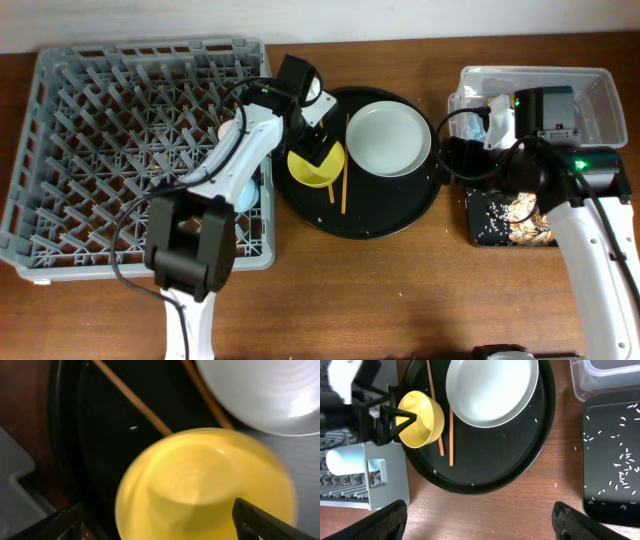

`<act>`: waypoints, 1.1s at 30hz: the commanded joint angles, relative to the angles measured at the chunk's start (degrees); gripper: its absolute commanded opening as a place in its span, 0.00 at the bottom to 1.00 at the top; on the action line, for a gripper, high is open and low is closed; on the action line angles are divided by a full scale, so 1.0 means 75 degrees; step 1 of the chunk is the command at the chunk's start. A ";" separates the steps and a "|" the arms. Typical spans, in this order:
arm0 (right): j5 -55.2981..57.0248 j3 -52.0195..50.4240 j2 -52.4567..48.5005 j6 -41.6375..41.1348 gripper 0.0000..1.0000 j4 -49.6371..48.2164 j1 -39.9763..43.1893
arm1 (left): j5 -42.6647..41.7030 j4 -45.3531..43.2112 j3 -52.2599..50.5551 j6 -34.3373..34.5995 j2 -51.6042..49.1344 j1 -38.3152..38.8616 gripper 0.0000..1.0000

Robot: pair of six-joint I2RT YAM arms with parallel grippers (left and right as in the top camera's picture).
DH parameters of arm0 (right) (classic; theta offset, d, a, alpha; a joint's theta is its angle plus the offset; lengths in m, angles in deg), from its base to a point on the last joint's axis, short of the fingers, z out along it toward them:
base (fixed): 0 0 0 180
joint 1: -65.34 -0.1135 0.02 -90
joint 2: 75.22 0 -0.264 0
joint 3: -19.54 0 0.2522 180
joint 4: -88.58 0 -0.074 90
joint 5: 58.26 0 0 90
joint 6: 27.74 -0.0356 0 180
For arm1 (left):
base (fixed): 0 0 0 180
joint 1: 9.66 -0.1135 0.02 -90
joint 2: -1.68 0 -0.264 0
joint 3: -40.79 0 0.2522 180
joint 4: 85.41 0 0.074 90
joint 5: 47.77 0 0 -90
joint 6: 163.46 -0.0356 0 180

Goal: Sort waste into correct bins and load items into the dishwasher rack
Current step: 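Reach the left gripper to the yellow bowl and grasp its rim, then lift the yellow bowl and set it in the back of the rack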

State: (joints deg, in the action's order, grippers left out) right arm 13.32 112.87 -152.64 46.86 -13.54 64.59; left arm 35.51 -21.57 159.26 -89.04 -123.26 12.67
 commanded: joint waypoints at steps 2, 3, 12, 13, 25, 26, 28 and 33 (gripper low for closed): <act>0.0099 0.0114 -0.0026 0.0029 0.93 0.0009 -0.0020 | -0.0114 -0.0184 -0.0015 -0.0344 -0.0026 -0.0341 0.75; 0.0099 0.0114 -0.0026 0.0029 0.93 0.0009 -0.0020 | -0.0143 -0.0154 -0.0015 -0.0341 -0.0047 -0.0405 0.70; 0.0099 0.0114 -0.0026 0.0026 0.93 0.0006 -0.0020 | -0.0140 -0.0067 -0.0085 -0.0335 -0.0431 -0.0423 0.44; 0.0119 0.0114 -0.0026 0.0026 0.93 0.0006 -0.0020 | -0.0140 -0.0044 -0.0085 -0.0335 -0.0463 -0.0411 0.38; 0.0152 0.0114 -0.0026 0.0029 0.93 0.0006 -0.0020 | -0.0137 0.0251 -0.0035 -0.0216 -0.0720 -0.0393 0.01; 0.0152 0.0114 -0.0026 0.0029 0.93 0.0003 -0.0020 | -0.0137 0.0309 0.0020 -0.0216 -0.0711 -0.0396 0.01; 0.0154 0.0114 -0.0026 0.0029 0.93 0.0003 -0.0020 | -0.0131 0.0621 0.0335 -0.0219 -0.0676 -0.0402 0.01; 0.0152 0.0114 -0.0026 0.0029 0.93 0.0009 -0.0020 | -0.0125 0.2226 0.2623 -0.0219 -0.0624 -0.0408 0.01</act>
State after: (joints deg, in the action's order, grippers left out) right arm 13.78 112.87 -152.67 46.86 -13.54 64.59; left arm 33.69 -10.29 167.13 -90.83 -128.20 10.22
